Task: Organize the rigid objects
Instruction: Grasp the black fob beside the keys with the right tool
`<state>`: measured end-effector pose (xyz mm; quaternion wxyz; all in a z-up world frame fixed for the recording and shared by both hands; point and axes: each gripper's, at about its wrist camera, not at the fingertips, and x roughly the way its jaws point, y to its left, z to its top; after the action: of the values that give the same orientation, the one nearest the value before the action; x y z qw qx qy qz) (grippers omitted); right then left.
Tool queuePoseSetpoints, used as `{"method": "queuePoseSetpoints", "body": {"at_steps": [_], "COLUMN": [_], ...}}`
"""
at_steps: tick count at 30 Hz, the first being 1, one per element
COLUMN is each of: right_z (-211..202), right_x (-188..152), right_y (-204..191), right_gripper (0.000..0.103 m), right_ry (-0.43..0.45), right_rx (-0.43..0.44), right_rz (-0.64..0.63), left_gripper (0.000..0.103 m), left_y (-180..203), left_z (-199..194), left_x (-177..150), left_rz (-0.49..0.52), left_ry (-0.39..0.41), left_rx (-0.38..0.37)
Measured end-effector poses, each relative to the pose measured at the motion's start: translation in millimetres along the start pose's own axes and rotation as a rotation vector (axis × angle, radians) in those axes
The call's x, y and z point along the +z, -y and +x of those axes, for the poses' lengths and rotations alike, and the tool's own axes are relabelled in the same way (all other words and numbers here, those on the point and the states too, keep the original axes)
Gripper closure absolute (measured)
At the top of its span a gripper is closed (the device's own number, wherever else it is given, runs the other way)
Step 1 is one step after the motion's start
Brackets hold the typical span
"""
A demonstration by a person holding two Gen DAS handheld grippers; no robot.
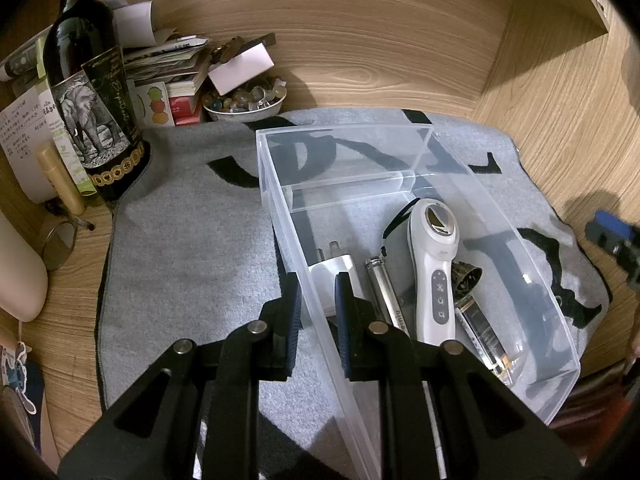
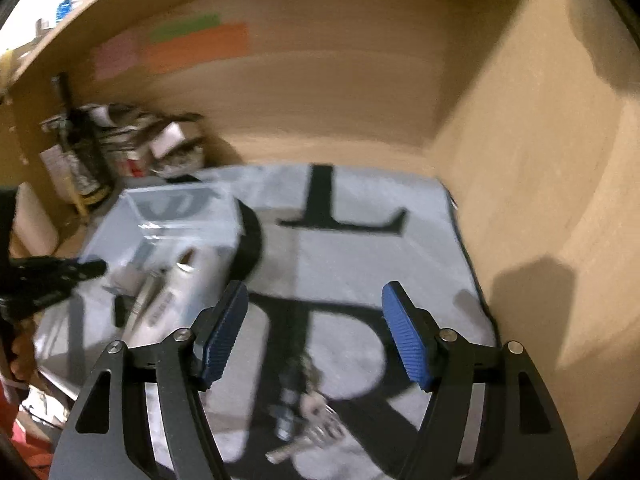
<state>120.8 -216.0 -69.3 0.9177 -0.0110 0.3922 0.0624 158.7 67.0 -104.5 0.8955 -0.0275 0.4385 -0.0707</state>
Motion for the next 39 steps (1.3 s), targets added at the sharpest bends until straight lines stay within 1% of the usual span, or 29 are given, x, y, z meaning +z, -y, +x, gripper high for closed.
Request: {"method": "queuePoseSetpoints", "body": {"at_steps": [4,8,10,12,13,15,17,18,23,25,27,32,39], "right_z": [8.6,9.7,7.6,5.0,5.0,7.4,12.7,16.3,39.1,40.8,41.4,40.3,30.0], "right_x": [-20.3,-38.9,-44.0,-48.1,-50.0,-53.9,-57.0,-58.8,-67.0,-66.2,-62.3,-52.0,-28.3], "right_y": [11.2,10.5,4.1,-2.6,-6.5,-12.8,-17.3,-19.3,-22.0,-22.3,-21.1,-25.2,-26.6], "right_gripper": [0.036,0.036,0.037,0.046,0.049,0.06,0.065,0.067,0.068,0.072,0.081,0.081,0.081], "right_ry": [-0.059,-0.092,-0.095,-0.098,-0.107,-0.129,-0.147,-0.158,-0.22,-0.204,-0.198,-0.159,-0.092], "right_rx": [-0.018,0.024,0.043,0.049,0.064,0.093,0.106,0.108,0.105,0.089,0.085,0.059,0.078], "right_rz": [0.034,0.069,0.058,0.041,0.032,0.023,0.011,0.006,0.007,0.0,0.0,-0.043,-0.058], "left_gripper": [0.088,0.088,0.088,0.088,0.088,0.088,0.088,0.088,0.088,0.088,0.088,0.088,0.088], "left_y": [0.4,0.6,0.8,0.7,1.0,0.7,1.1,0.8,1.0,0.8,0.3,-0.7,-0.4], "left_z": [-0.1,-0.2,0.5,0.5,0.4,0.5,0.4,0.5,0.7,1.0,1.0,1.7,2.1], "left_x": [0.7,0.7,1.4,1.6,1.5,1.8,1.6,1.8,1.6,1.6,1.3,1.2,0.8], "left_rz": [0.001,0.003,0.003,0.004,0.004,0.004,0.003,0.003,0.003,0.004,0.002,0.0,-0.001], "left_ry": [-0.001,-0.002,-0.003,-0.003,-0.003,-0.002,-0.003,-0.002,-0.005,-0.006,-0.006,-0.007,-0.007], "left_rx": [0.001,0.003,0.005,0.006,0.005,0.005,0.004,0.004,0.003,0.003,0.001,0.002,0.006]}}
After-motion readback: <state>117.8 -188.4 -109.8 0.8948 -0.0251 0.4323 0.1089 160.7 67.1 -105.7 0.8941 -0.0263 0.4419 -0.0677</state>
